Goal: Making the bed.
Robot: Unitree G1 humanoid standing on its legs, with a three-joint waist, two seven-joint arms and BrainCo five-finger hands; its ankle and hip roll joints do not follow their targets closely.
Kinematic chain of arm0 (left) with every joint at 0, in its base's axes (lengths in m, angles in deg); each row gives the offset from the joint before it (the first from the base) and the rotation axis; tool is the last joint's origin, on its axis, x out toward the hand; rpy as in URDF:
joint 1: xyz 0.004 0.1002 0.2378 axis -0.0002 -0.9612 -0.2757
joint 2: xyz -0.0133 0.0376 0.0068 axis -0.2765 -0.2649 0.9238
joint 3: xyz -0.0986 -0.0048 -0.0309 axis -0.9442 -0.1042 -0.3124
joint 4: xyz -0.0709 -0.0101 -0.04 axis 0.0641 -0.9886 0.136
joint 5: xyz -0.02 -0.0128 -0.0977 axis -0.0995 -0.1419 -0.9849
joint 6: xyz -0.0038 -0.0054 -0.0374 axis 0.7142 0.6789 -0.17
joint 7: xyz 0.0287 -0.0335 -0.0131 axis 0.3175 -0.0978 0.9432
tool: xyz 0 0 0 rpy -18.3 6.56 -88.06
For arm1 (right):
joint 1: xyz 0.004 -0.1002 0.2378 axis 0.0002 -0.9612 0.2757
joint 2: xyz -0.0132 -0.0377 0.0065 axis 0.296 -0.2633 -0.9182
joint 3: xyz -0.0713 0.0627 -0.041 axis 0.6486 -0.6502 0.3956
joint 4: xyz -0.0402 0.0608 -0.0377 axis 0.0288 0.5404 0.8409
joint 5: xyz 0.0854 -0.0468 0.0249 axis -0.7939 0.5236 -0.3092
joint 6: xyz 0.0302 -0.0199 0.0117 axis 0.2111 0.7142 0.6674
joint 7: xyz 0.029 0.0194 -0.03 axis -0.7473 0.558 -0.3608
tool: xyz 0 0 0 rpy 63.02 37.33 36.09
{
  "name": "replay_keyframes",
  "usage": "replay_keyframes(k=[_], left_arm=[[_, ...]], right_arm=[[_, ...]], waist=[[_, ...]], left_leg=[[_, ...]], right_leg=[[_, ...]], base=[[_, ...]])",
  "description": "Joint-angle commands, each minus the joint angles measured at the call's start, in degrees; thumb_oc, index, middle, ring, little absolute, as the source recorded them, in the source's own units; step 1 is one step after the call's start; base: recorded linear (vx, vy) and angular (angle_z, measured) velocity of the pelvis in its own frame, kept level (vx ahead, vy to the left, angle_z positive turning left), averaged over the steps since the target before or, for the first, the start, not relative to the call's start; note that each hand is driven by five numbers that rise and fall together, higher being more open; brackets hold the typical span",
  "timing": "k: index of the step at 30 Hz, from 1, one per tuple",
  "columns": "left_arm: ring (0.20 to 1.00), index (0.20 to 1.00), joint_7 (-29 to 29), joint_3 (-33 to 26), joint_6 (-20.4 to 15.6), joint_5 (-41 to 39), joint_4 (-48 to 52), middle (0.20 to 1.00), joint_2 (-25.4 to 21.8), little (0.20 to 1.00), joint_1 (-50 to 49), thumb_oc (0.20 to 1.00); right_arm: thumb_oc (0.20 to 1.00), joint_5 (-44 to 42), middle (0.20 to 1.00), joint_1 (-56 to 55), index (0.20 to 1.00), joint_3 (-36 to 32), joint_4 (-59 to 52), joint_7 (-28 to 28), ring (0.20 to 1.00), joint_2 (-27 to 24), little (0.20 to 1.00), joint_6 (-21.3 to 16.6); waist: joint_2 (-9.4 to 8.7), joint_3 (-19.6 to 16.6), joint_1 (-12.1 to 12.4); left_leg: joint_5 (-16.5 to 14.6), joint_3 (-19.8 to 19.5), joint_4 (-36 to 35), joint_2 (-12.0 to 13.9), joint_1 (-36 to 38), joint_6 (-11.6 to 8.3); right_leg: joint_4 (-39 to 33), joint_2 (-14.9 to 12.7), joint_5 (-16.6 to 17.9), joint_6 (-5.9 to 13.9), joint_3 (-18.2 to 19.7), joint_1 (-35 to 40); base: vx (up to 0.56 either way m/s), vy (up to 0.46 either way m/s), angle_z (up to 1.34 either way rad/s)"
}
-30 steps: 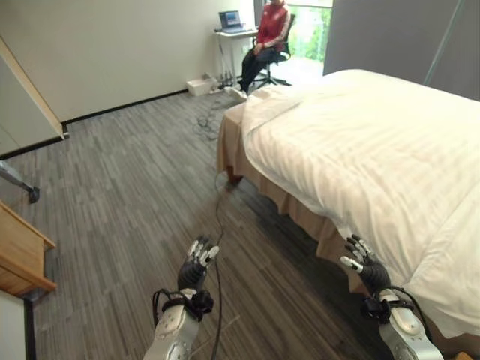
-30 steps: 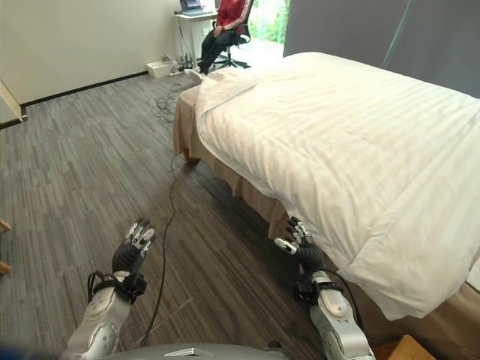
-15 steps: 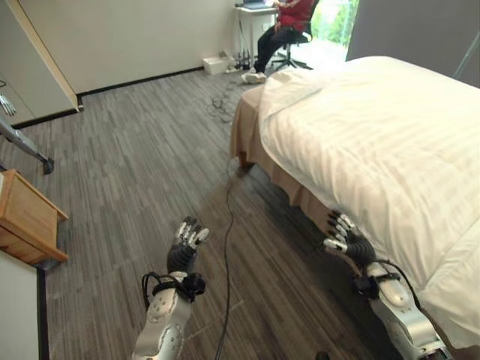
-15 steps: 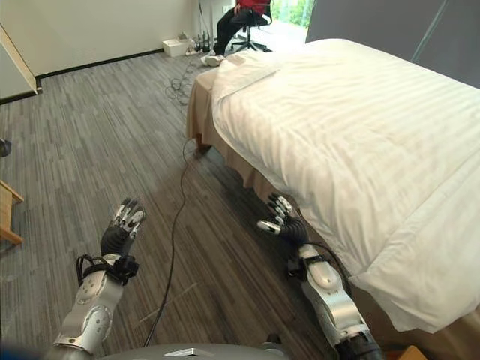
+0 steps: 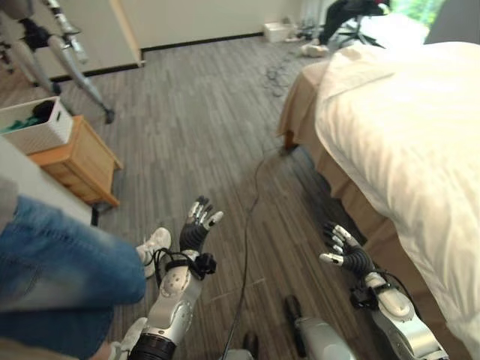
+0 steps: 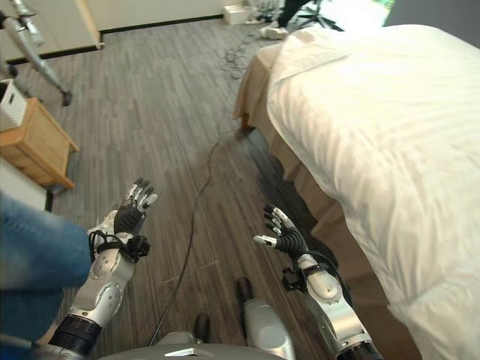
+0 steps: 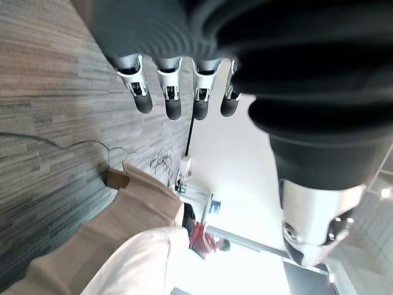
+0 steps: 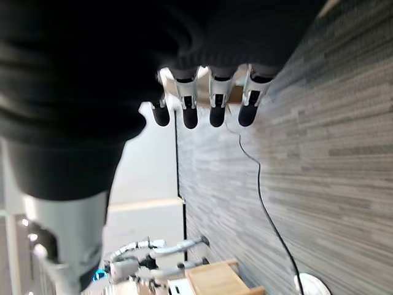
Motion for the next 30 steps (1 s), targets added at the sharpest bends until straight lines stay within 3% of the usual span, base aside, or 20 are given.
replay_keyframes(k=[1, 2, 4, 6, 7, 8, 9, 10, 11, 12, 13, 16, 17, 19, 20, 23, 25, 27, 28, 30], left_arm=[[1.0, 1.0, -1.9, -2.5, -2.6, 2.9, 3.1, 1.0, -1.0, 1.0, 0.3, 1.0], [1.0, 1.0, -3.1, -2.6, -2.8, 1.9, 3.7, 1.0, -0.7, 1.0, -0.9, 1.0], [1.0, 1.0, -3.4, -2.3, -2.7, 1.4, 3.8, 1.0, -0.1, 1.0, -1.0, 1.0], [1.0, 1.0, -3.3, -1.6, -3.1, 0.6, 3.0, 1.0, 0.6, 1.0, -0.6, 1.0], [1.0, 1.0, -3.2, -0.8, -3.1, -1.1, 2.9, 1.0, 1.0, 1.0, 0.0, 1.0], [1.0, 1.0, -3.8, -0.5, -3.0, -3.4, 3.3, 1.0, 1.3, 1.0, 0.5, 1.0], [1.0, 1.0, -3.8, 0.0, -2.7, -3.5, 3.5, 1.0, 1.0, 1.0, 1.0, 1.0], [1.0, 1.0, -2.6, 0.2, -2.6, -2.5, 2.8, 1.0, 1.1, 1.0, 1.2, 1.0], [1.0, 1.0, -1.4, 1.3, -2.7, -4.0, 1.7, 1.0, 1.6, 1.0, 3.4, 1.0], [1.0, 1.0, -1.9, 1.7, -2.8, -4.5, 1.4, 1.0, 1.6, 1.0, 3.7, 1.0], [1.0, 1.0, -2.8, 1.8, -2.8, -4.6, 0.8, 1.0, 0.7, 1.0, 3.7, 1.0], [1.0, 1.0, -3.0, 1.9, -2.7, -4.3, 0.8, 1.0, 0.5, 1.0, 3.5, 1.0], [1.0, 1.0, -3.1, 1.9, -2.7, -3.8, 0.7, 1.0, 0.2, 1.0, 3.2, 1.0], [1.0, 1.0, -3.0, 1.4, -3.1, -3.3, 0.9, 1.0, 0.3, 1.0, 2.4, 1.0], [1.0, 1.0, -2.7, 1.4, -3.5, -2.8, 0.9, 1.0, 0.3, 1.0, 3.0, 1.0], [1.0, 1.0, -2.9, 1.5, -3.9, -2.6, 0.8, 1.0, 0.3, 1.0, 3.9, 1.0], [1.0, 1.0, -3.5, 1.7, -4.0, -2.9, 1.1, 1.0, 0.0, 1.0, 4.1, 1.0], [1.0, 1.0, -2.2, 1.9, -4.7, -3.5, 2.1, 1.0, -0.4, 1.0, 5.3, 1.0], [1.0, 1.0, -1.6, 1.5, -5.0, -2.9, 2.5, 1.0, -1.1, 1.0, 5.5, 1.0], [1.0, 1.0, -1.3, 1.4, -5.0, -3.0, 2.5, 1.0, -1.5, 1.0, 5.9, 1.0]], right_arm=[[1.0, -1.4, 1.0, 1.9, 1.0, -0.1, -1.4, 0.1, 1.0, -3.4, 1.0, -2.1], [1.0, -1.8, 1.0, 0.4, 1.0, -0.7, -1.4, -0.7, 1.0, -3.8, 1.0, -2.1], [1.0, -1.7, 1.0, 0.2, 1.0, -0.7, -1.1, -1.0, 1.0, -4.2, 1.0, -2.3], [1.0, -1.2, 1.0, 0.8, 1.0, -1.1, -0.2, -0.4, 1.0, -4.9, 1.0, -2.5], [1.0, -1.7, 1.0, 1.0, 1.0, -1.6, -0.1, 0.7, 1.0, -5.2, 1.0, -2.8], [1.0, -3.5, 1.0, 1.3, 1.0, -1.9, -0.2, 1.4, 1.0, -5.2, 1.0, -3.3], [1.0, -3.9, 1.0, 1.2, 1.0, -2.3, 0.1, 2.0, 1.0, -5.3, 1.0, -3.6], [1.0, -3.3, 1.0, 1.2, 1.0, -2.5, 0.4, 3.6, 1.0, -5.5, 1.0, -3.5], [1.0, -2.8, 1.0, 2.4, 1.0, -2.3, 0.3, 5.5, 1.0, -5.6, 1.0, -3.7], [1.0, -3.7, 1.0, 2.4, 1.0, -2.4, -0.4, 5.2, 1.0, -5.3, 1.0, -3.9], [1.0, -3.4, 1.0, 1.8, 1.0, -2.6, -1.3, 4.0, 1.0, -5.4, 1.0, -4.3], [1.0, -2.8, 1.0, 1.3, 1.0, -2.5, -1.4, 4.0, 1.0, -5.5, 1.0, -4.4], [1.0, -1.1, 1.0, 0.8, 1.0, -2.4, -1.5, 3.8, 1.0, -5.7, 1.0, -4.3], [1.0, 1.2, 1.0, 0.1, 1.0, -2.1, -1.2, 3.6, 1.0, -5.2, 1.0, -4.1], [1.0, 0.8, 1.0, 0.3, 1.0, -2.4, -1.2, 3.6, 1.0, -5.1, 1.0, -4.2], [1.0, 0.3, 1.0, 0.7, 1.0, -2.5, -0.4, 3.3, 1.0, -4.8, 1.0, -4.0], [1.0, 1.0, 1.0, 0.8, 1.0, -2.6, 0.0, 3.1, 1.0, -3.9, 1.0, -3.5], [1.0, 0.2, 1.0, 2.8, 1.0, -1.4, 0.7, 4.2, 1.0, -2.0, 1.0, -3.9], [1.0, -0.2, 1.0, 3.8, 1.0, 0.2, 0.9, 3.4, 1.0, -1.3, 1.0, -3.7], [1.0, -0.1, 1.0, 4.3, 1.0, 1.0, 1.0, 2.9, 1.0, -1.2, 1.0, -3.5]], waist=[[4.78, -4.6, -2.0], [4.83, -6.7, -2.3], [5.47, -7.9, -2.6], [7.57, -8.6, -3.2], [7.01, -8.2, -3.6], [6.3, -7.2, -3.4], [5.19, -6.0, -3.0], [4.36, -4.5, -1.9], [3.71, -3.5, -0.2], [3.65, -3.3, 0.4], [3.73, -3.8, 1.4], [3.84, -4.1, 1.7], [4.46, -4.0, 2.1], [5.11, -4.1, 3.6], [5.12, -4.2, 4.0], [4.69, -4.2, 4.1], [3.82, -5.4, 4.3], [2.48, -6.2, 4.3], [1.94, -5.7, 4.2], [1.98, -5.0, 4.1]], left_leg=[[2.0, -3.0, -17.1, 2.7, 22.9, -0.14], [2.5, -3.3, -14.1, 3.5, 23.5, -1.03], [3.4, -2.9, -10.9, 4.1, 22.9, -2.2], [14.3, 0.9, 5.1, 5.7, 18.8, -9.65], [19.3, 3.5, 15.1, 5.8, 13.3, -12.82], [21.9, 6.7, 24.8, 6.9, 7.7, -14.23], [22.7, 10.2, 33.4, 8.8, 2.3, -13.68], [20.8, 12.0, 36.6, 10.2, -2.9, -11.4], [18.9, 13.9, 27.4, 15.6, -8.3, -7.35], [17.0, 14.2, 25.1, 16.1, -8.5, -6.81], [13.8, 15.2, 9.5, 16.3, -7.1, -5.51], [14.0, 15.4, 2.2, 16.0, -6.6, -5.39], [15.1, 14.5, -5.5, 15.2, -7.2, -5.51], [21.1, 8.7, -17.3, 12.8, -7.8, -6.86], [22.1, 6.0, -18.6, 12.6, -9.5, -7.83], [22.8, 6.8, -17.4, 13.5, -9.8, -8.6], [19.7, 8.0, -14.6, 13.4, -9.8, -6.72], [17.2, 11.1, -14.2, 12.4, -9.2, -4.36], [15.7, 12.9, -14.2, 11.7, -7.5, -2.94], [15.0, 13.7, -14.6, 11.6, -6.1, -2.23]], right_leg=[[-6.8, 5.2, 12.6, -1.55, -8.6, -4.8], [-5.5, 5.9, 12.0, -3.97, -7.5, -2.2], [-6.0, 7.1, 11.3, -4.86, -6.2, -0.5], [-3.9, 7.2, 9.5, -6.54, -7.2, 2.2], [-4.5, 5.9, 8.4, -7.37, -6.9, 4.5], [-5.5, 5.1, 6.9, -8.41, -6.7, 7.7], [-5.5, 4.7, 5.4, -9.9, -5.9, 9.7], [-6.3, 5.0, 4.5, -10.59, -4.4, 12.6], [-7.5, 4.5, 3.7, -9.89, -2.8, 16.4], [-7.6, 4.4, 3.0, -9.68, -2.1, 17.6], [-7.9, 4.2, 1.6, -8.38, -0.2, 19.3], [-7.9, 3.8, 0.7, -7.95, 0.4, 19.8], [-8.3, 4.3, -0.4, -7.6, 1.2, 21.4], [-9.2, 5.4, -2.3, -7.03, 5.0, 24.9], [-9.4, 5.2, -2.9, -6.72, 7.2, 26.0], [-9.7, 4.2, -3.6, -6.23, 9.2, 27.2], [-9.0, 1.4, -4.3, -4.61, 11.2, 27.3], [-3.0, -1.6, -1.0, -1.99, 13.9, 23.9], [5.1, -2.1, 3.7, -0.07, 15.2, 19.9], [10.0, -2.0, 6.7, 0.38, 15.1, 17.6]], base=[[0.6, -0.096, -0.29], [0.48, -0.08, -0.38], [0.44, -0.046, 0.14], [0.5, 0.004, 0.35], [0.42, -0.039, 0.34], [0.37, -0.114, 0.38], [0.34, -0.151, 0.32], [0.5, -0.099, -0.03], [0.51, -0.02, -0.39], [0.74, 0.143, -0.71], [0.44, 0.129, -0.55], [0.29, 0.131, -0.47], [0.44, 0.203, -0.44], [0.61, 0.261, -0.38], [0.47, 0.196, -0.65], [0.29, 0.154, -0.96], [0.51, 0.361, -1.19], [0.51, 0.4, -0.87], [0.31, 0.255, -0.53], [0.23, 0.221, -0.65]])
